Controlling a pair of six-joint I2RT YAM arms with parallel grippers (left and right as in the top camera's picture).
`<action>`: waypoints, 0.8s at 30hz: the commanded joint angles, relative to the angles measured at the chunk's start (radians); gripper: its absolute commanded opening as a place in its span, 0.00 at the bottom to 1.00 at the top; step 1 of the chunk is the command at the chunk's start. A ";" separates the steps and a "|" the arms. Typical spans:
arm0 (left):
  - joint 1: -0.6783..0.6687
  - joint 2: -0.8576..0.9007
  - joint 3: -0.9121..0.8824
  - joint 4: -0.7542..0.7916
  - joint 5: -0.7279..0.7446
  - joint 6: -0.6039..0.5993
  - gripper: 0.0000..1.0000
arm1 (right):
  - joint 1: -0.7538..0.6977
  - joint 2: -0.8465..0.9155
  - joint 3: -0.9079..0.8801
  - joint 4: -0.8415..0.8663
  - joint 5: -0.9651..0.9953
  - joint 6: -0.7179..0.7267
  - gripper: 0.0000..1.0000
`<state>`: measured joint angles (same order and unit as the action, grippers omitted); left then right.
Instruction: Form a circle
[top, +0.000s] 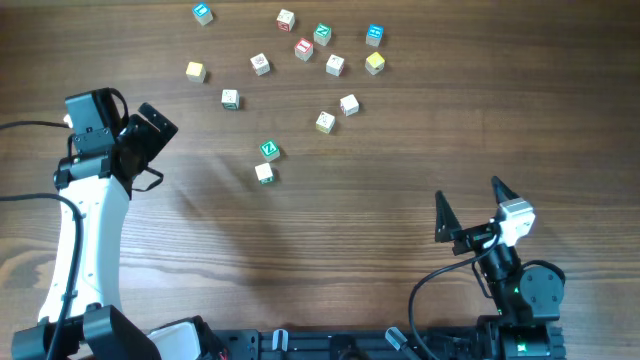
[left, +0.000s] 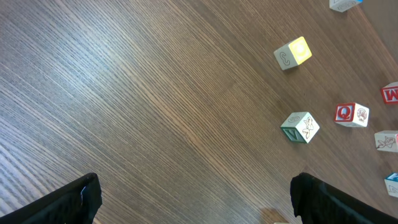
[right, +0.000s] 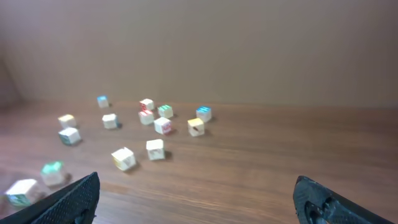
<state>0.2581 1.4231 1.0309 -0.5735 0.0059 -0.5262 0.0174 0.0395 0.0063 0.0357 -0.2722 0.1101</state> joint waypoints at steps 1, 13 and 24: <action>0.004 0.000 0.003 0.000 0.004 -0.009 1.00 | 0.003 0.003 0.049 0.018 -0.058 0.129 1.00; 0.004 0.000 0.003 0.000 0.004 -0.009 1.00 | 0.003 1.108 1.452 -0.779 -0.265 0.096 1.00; 0.004 0.000 0.003 0.000 0.004 -0.009 1.00 | 0.296 1.809 1.845 -0.986 -0.230 0.092 1.00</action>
<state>0.2581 1.4231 1.0309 -0.5766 0.0090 -0.5297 0.2508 1.7588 1.8309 -0.9600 -0.5079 0.1967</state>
